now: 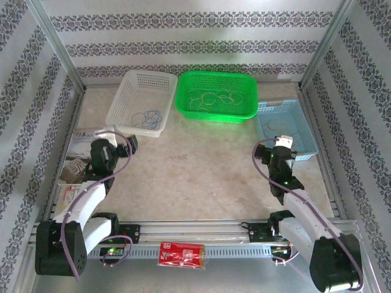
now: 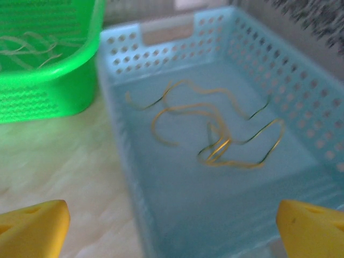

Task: Untangle the cables

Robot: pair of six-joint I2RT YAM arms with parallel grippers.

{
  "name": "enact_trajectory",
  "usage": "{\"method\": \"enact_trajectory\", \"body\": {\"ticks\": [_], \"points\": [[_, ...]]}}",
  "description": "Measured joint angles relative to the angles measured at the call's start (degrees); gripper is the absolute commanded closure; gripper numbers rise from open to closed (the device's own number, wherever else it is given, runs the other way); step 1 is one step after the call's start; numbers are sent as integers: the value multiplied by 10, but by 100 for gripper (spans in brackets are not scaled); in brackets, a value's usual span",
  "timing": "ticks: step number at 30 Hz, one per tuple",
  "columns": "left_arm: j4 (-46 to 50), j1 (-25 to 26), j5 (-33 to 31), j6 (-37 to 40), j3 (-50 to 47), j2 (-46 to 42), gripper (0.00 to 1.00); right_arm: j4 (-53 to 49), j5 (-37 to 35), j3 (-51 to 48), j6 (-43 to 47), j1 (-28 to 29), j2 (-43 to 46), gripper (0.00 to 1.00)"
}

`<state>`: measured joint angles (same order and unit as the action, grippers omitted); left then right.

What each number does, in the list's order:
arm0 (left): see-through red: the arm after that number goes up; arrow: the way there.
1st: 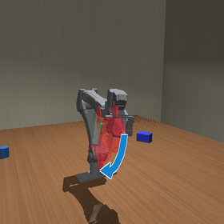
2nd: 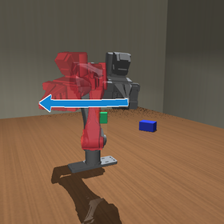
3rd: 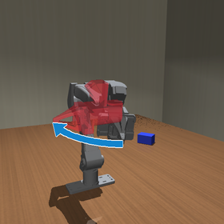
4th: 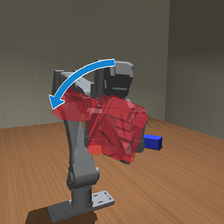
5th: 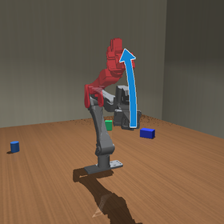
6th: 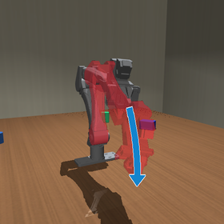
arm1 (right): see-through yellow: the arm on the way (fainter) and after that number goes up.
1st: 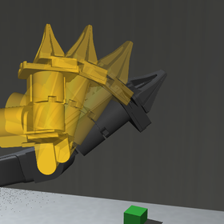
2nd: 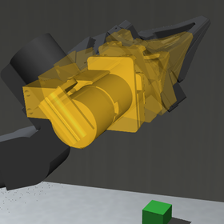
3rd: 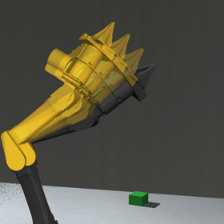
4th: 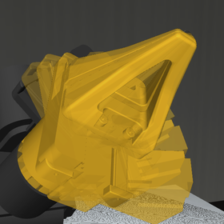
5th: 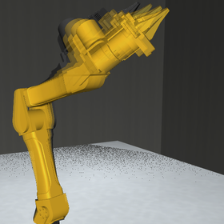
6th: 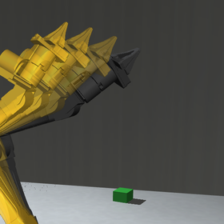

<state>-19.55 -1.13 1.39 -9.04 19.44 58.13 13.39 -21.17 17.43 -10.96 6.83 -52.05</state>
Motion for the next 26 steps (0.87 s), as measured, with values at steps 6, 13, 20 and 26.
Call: {"method": "enact_trajectory", "body": {"ticks": [6,13,20,26], "points": [[-170,-5,-55,39,-42,142,0,214,33,-29,37,-56,-163,2],[-370,-23,-17,58,-32,326,0,460,161,-1,68,-98,-343,2],[-381,-12,2,63,-3,330,0,455,114,2,72,-46,-348,2],[-379,-12,1,64,-2,330,0,434,117,24,82,-44,-356,2]]}}
